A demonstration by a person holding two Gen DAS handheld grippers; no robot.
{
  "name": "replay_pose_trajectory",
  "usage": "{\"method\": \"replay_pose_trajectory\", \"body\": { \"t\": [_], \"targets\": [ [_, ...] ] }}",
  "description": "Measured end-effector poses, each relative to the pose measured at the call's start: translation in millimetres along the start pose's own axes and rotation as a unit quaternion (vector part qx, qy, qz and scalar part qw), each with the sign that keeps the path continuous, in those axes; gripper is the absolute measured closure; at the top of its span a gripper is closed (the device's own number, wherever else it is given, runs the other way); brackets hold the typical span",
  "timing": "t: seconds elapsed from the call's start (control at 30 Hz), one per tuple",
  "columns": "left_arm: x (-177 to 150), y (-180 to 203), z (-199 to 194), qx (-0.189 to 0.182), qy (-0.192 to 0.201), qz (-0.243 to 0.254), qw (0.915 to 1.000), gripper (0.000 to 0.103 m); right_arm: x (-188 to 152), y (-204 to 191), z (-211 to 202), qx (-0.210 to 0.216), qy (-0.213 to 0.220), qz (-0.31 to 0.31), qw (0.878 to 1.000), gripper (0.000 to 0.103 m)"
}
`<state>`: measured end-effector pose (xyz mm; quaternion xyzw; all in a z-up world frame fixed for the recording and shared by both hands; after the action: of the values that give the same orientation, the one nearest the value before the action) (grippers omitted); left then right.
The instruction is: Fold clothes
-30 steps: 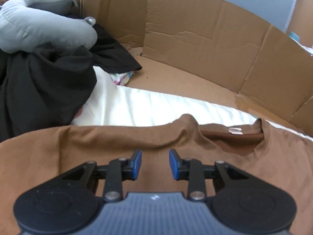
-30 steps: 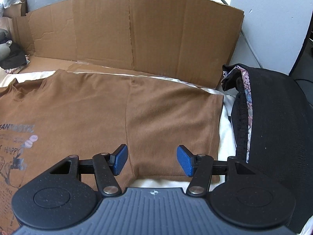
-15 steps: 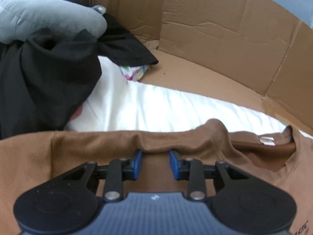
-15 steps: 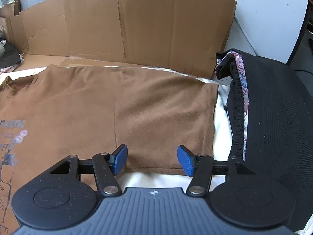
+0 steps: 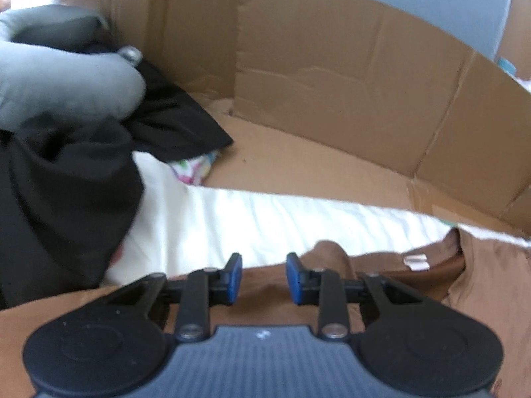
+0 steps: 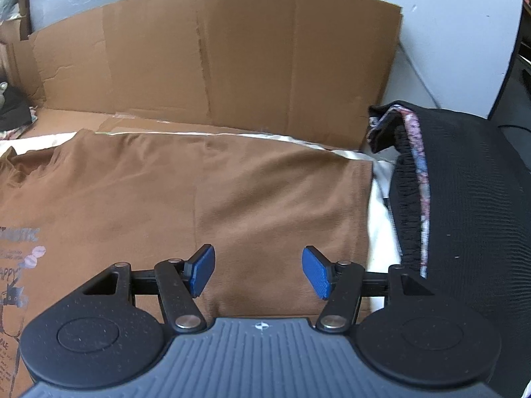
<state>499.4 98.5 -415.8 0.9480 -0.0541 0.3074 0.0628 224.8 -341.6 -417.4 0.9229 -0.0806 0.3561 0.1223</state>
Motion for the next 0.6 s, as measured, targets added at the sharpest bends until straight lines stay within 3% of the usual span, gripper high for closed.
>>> {"method": "replay_pose_trajectory", "body": {
  "t": [0.3,0.43,0.6],
  "targets": [
    [-23.4,12.4,11.3,-0.013,0.007,0.047,0.9988,0.070,3.5,-10.8,7.3,0.009,-0.004,-0.009,1.000,0.038],
    [-28.9,10.3,12.4,-0.007,0.013,0.059,0.9981,0.056,5.5,-16.9,10.5,0.015,-0.004,-0.020,1.000,0.038],
    [-31.8,8.3,18.5,-0.004,0.015,0.071,0.9974,0.056,7.2,-25.0,15.9,0.022,-0.006,-0.039,0.999,0.037]
  ]
}}
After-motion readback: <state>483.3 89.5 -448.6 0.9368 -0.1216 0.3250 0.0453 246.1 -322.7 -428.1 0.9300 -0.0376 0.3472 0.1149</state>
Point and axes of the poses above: each gripper's, at about its wrist camera, not at the fingertips, and z roughly the way its jaws point, y to its right, x to its top, the point moved 6 cm from there along z, roughly the way its jaws point, and after that the axes turned 8 degrees about -z, right-handed, at the moved point
